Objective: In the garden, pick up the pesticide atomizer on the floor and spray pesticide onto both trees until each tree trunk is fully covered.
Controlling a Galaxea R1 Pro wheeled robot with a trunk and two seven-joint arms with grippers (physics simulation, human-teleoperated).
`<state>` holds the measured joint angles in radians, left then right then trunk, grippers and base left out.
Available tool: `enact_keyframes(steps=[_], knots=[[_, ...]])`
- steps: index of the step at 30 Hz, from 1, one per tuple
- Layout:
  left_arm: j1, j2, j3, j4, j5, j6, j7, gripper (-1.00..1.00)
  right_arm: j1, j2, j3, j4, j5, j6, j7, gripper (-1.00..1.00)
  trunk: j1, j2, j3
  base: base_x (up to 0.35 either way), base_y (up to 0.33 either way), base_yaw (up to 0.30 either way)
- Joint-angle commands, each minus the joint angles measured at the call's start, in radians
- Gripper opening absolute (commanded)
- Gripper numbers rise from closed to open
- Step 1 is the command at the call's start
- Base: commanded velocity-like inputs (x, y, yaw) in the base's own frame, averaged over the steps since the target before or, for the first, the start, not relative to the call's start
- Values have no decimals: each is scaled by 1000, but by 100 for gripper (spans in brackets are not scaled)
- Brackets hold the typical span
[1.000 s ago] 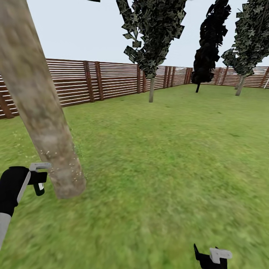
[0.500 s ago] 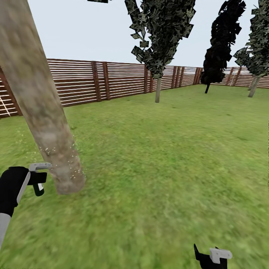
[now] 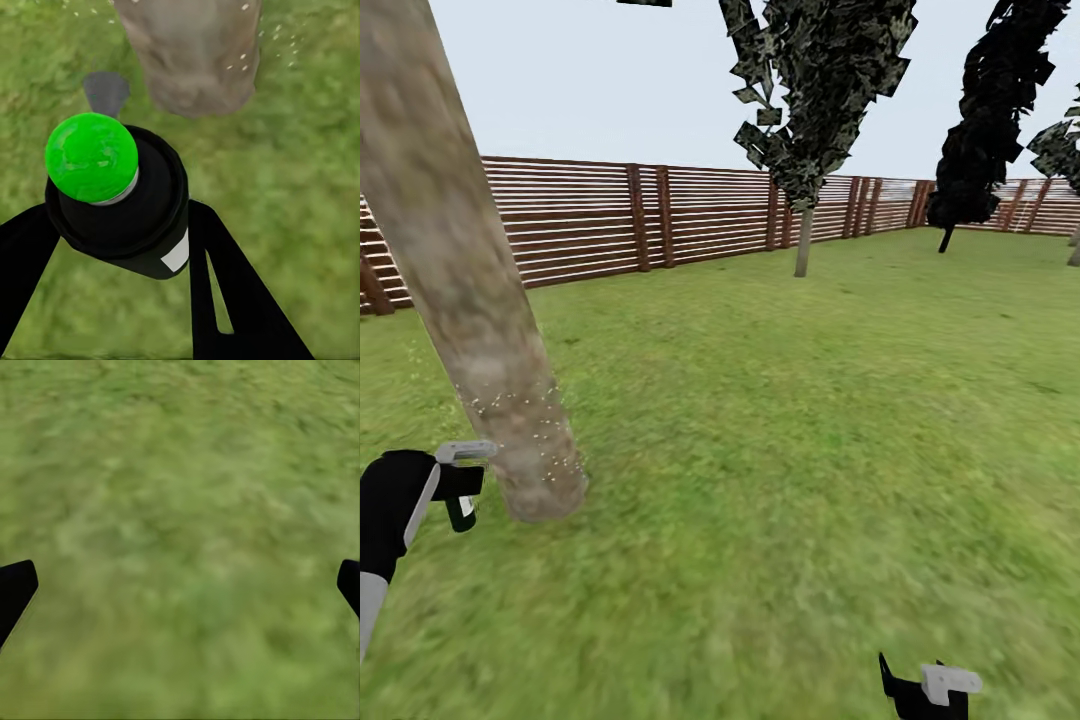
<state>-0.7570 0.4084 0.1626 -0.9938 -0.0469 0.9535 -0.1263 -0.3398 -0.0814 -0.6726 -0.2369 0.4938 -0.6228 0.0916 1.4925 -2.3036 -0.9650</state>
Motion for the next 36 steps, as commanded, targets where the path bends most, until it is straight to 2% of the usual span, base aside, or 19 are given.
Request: enact_keyframes(steps=[1, 6, 16, 18, 22, 27, 32, 34, 36], knots=[[-1, 0, 7, 4, -5, 3, -7, -100, -1, 0, -8, 1, 0, -4, 10, 100, 0, 0, -1, 229, -204, 277], [-1, 1, 11, 7, -5, 2, -7, -100, -1, 0, -8, 1, 0, -4, 10, 100, 0, 0, -1, 195, -212, 241], [-1, 1, 11, 7, -5, 2, -7, -100, -1, 0, -8, 1, 0, -4, 10, 100, 0, 0, -1, 150, -228, 68], [1, 0, 11, 16, -4, 1, 38, -100, -1, 0, -8, 1, 0, -4, 10, 100, 0, 0, -1, 120, -228, 273], [1, -2, 11, 21, -3, 1, 42, -100, -1, 0, -8, 1, 0, -4, 10, 100, 0, 0, -1, 115, -228, 273], [1, -2, 11, 23, -3, 1, 42, -100, -1, 0, -8, 1, 0, -3, 10, 100, 0, 0, -1, 173, -228, 28], [1, -2, 11, 72, -1, -3, 40, -100, -1, 0, -8, 1, 0, -3, 10, 100, 0, 0, -1, 153, -182, 223], [1, -5, 11, 134, 2, -48, 41, -100, -1, 0, -8, 1, 0, -4, 10, 100, 0, 0, -1, 17, -19, 50], [3, -1, 20, 156, 0, -73, 42, -100, -1, 0, -8, 1, 0, -3, 10, 100, 0, 0, -1, 4, -4, 11]])
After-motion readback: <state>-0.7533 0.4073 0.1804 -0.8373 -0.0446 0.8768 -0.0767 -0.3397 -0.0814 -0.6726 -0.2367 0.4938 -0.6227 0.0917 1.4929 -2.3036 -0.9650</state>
